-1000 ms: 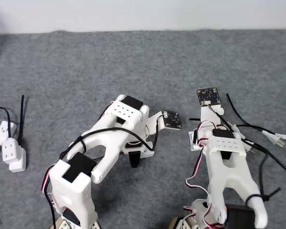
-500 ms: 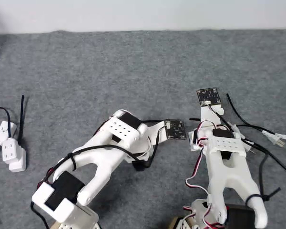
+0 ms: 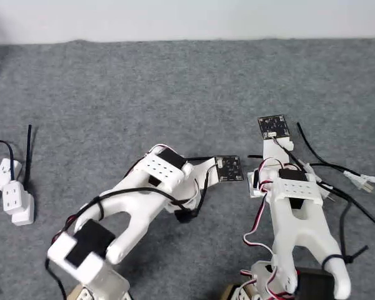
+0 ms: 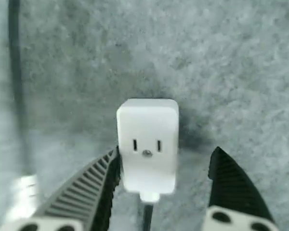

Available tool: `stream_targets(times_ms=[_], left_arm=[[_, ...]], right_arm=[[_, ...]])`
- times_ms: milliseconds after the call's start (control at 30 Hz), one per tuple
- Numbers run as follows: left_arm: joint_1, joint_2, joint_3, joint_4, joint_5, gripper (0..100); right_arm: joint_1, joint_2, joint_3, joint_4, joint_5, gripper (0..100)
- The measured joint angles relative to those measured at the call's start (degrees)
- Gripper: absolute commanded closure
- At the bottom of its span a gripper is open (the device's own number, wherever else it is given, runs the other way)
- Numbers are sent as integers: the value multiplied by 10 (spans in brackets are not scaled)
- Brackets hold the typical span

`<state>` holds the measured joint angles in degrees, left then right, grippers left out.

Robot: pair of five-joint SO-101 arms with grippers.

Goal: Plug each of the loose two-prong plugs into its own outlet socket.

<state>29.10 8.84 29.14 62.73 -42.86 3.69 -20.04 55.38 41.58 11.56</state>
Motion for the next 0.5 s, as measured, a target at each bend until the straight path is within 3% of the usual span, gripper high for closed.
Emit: stream_targets(times_ms=[300, 500], left_arm=[[8, 35, -30, 54, 1, 720], [8, -47, -35, 98, 1, 720]], right_arm=[[0, -1, 0, 0, 0, 750], [0, -1, 0, 0, 2, 750]])
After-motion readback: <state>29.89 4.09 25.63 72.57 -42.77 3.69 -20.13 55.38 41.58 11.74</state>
